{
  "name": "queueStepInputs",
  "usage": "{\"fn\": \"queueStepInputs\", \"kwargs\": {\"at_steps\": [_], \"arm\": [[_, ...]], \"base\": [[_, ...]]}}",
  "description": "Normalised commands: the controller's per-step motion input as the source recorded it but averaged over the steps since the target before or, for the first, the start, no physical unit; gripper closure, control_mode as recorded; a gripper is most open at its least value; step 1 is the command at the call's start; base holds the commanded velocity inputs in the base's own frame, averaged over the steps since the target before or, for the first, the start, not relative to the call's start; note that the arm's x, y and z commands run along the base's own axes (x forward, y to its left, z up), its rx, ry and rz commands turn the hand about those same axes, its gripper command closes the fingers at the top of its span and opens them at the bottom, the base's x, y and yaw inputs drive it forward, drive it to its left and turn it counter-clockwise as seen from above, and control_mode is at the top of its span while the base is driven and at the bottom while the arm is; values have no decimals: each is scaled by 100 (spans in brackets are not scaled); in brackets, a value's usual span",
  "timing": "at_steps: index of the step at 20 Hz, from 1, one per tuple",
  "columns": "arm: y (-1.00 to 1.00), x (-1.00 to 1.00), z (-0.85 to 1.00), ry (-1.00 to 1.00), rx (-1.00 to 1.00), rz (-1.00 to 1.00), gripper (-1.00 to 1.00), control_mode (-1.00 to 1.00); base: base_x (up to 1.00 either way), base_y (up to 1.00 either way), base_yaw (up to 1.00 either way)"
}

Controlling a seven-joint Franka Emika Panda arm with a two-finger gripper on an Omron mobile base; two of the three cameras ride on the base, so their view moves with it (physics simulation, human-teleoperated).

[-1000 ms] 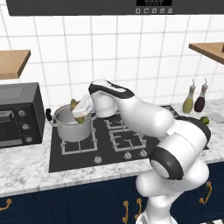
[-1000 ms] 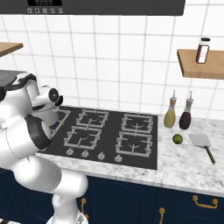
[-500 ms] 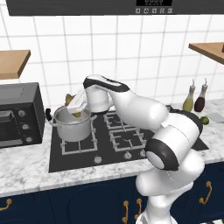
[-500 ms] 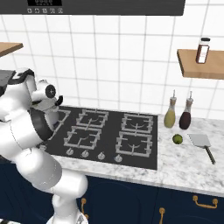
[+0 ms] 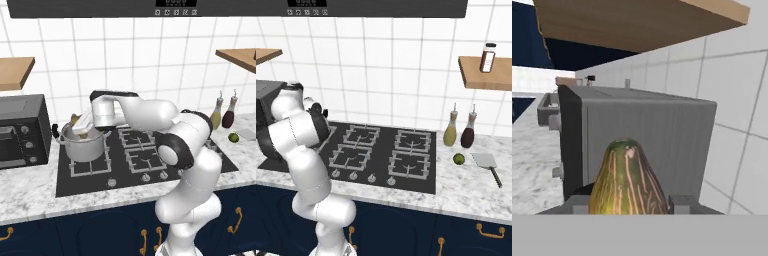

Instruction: Put the cucumber and lime in the pot. Retrieve the spatula and lightly stir the vegetables in the pot.

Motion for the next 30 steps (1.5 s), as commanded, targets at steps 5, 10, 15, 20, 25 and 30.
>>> {"fn": "queueStepInputs", "kwargs": {"at_steps": [5,10,15,20,25,30], "arm": [[12,20,-40,3,-3,0,100,-100],[0,23,-20,6,-3,-1,100,-100],[0,6,-12,4,-4,-2,100,-100],[0,0,1,0,-2,-2,-100,-100],[-10,0,35,0,0,-2,-100,-100],[-31,-1,99,0,0,-1,-100,-100]], "base": [[0,0,0],[0,0,0],[0,0,0],[0,0,0],[0,0,0],[0,0,0]]}}
